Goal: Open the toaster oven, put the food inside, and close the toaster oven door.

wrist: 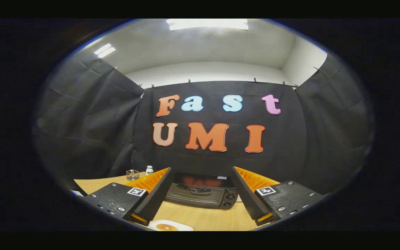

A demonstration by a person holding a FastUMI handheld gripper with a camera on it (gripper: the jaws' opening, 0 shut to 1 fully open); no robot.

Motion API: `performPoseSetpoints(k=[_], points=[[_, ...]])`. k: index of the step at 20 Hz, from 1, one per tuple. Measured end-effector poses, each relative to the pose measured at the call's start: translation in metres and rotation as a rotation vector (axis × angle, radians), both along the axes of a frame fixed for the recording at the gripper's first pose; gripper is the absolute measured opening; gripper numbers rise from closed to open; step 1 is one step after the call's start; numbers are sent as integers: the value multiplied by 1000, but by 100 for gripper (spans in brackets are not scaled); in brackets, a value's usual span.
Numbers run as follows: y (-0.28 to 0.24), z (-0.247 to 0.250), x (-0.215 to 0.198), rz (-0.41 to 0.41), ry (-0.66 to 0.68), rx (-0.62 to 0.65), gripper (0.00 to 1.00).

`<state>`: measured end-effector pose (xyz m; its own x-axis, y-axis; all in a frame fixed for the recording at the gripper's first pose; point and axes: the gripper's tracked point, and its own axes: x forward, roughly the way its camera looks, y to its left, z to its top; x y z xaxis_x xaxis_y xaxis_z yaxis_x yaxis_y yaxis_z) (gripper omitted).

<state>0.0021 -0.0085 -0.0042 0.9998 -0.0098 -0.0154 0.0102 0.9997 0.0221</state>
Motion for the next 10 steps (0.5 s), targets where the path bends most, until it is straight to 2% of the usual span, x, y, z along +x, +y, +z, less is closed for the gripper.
performPoseSetpoints(k=[5, 10], points=[[-21, 3, 3, -33, 3, 27, 99], [-25, -18, 18, -44, 39, 50, 99]])
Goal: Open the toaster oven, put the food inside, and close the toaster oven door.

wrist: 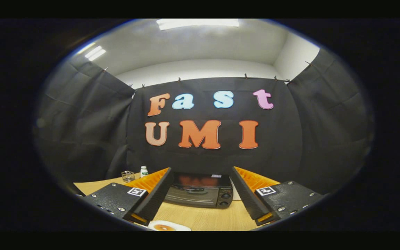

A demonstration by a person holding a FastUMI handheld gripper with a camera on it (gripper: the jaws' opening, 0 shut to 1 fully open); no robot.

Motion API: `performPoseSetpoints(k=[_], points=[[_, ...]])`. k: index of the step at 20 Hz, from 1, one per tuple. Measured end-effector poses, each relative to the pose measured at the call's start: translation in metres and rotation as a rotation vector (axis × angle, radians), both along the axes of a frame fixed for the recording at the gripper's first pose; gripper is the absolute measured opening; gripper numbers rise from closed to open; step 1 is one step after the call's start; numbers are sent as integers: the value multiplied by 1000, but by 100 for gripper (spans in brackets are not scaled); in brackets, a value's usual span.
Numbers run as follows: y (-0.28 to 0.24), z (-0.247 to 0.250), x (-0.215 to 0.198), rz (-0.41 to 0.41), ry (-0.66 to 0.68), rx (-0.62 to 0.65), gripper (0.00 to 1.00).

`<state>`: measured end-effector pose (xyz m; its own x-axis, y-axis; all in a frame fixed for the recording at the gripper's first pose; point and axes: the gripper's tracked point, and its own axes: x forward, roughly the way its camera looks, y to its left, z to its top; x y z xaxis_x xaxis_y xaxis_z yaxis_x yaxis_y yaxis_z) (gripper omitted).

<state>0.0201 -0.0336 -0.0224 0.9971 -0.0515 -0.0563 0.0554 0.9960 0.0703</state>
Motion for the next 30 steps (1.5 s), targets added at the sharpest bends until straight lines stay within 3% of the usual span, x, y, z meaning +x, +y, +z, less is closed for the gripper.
performPoseSetpoints(k=[14, 24, 30], points=[[40, -136, 101, 85, 247, 83, 99], [62, -187, 191, 17, 256, -58, 99], [61, -212, 205, -10, 286, 18, 98]])
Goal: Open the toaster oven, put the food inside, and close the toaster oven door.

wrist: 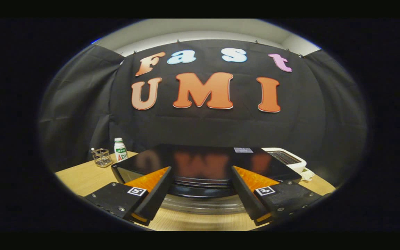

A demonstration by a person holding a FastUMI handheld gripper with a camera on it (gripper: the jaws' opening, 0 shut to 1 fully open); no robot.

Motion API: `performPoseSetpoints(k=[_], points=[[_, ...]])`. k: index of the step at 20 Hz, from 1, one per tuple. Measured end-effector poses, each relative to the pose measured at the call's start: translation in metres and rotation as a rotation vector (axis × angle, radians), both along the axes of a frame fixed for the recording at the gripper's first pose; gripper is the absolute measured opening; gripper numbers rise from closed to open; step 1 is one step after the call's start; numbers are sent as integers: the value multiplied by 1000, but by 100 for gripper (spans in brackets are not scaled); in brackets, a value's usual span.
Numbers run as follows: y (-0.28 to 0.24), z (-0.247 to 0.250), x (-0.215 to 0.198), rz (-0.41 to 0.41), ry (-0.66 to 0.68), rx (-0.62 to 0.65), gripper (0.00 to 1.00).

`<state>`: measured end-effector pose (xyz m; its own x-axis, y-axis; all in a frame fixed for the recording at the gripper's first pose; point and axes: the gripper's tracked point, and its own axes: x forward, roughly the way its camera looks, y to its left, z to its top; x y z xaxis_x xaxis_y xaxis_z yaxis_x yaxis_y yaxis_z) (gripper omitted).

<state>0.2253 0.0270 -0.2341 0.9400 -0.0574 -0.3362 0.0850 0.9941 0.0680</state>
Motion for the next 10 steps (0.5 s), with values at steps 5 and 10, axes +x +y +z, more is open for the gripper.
performPoseSetpoints(k=[5, 10], points=[[8, 3, -13, 44, -30, 10, 83], [18, 6, -45, 93, -65, 43, 70]])
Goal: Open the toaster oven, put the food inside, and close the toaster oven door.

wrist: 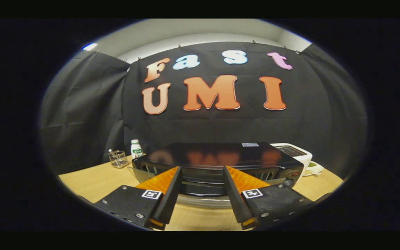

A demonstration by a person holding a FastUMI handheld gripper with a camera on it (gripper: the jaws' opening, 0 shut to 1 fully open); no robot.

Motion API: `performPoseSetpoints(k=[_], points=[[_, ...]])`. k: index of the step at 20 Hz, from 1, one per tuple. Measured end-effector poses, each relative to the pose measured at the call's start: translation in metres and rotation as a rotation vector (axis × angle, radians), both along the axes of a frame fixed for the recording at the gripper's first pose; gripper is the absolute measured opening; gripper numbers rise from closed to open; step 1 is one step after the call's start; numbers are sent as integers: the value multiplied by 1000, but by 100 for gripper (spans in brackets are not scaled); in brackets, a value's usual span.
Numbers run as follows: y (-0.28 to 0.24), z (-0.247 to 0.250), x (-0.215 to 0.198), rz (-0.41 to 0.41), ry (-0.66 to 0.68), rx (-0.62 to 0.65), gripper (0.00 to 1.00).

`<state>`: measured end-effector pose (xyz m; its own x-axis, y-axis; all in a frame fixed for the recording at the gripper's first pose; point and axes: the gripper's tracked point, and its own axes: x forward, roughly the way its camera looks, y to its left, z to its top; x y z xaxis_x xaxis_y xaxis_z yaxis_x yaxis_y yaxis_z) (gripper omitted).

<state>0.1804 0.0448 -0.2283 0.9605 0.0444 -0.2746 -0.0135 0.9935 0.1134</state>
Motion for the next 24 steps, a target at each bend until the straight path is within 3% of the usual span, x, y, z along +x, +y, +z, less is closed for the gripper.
performPoseSetpoints(k=[7, 14, 20, 24], points=[[21, -41, -76, 115, 252, 118, 69], [21, -88, -114, 136, 375, 147, 69], [7, -130, -130, 116, 463, 76, 64], [6, -126, -129, 120, 417, 31, 63]])
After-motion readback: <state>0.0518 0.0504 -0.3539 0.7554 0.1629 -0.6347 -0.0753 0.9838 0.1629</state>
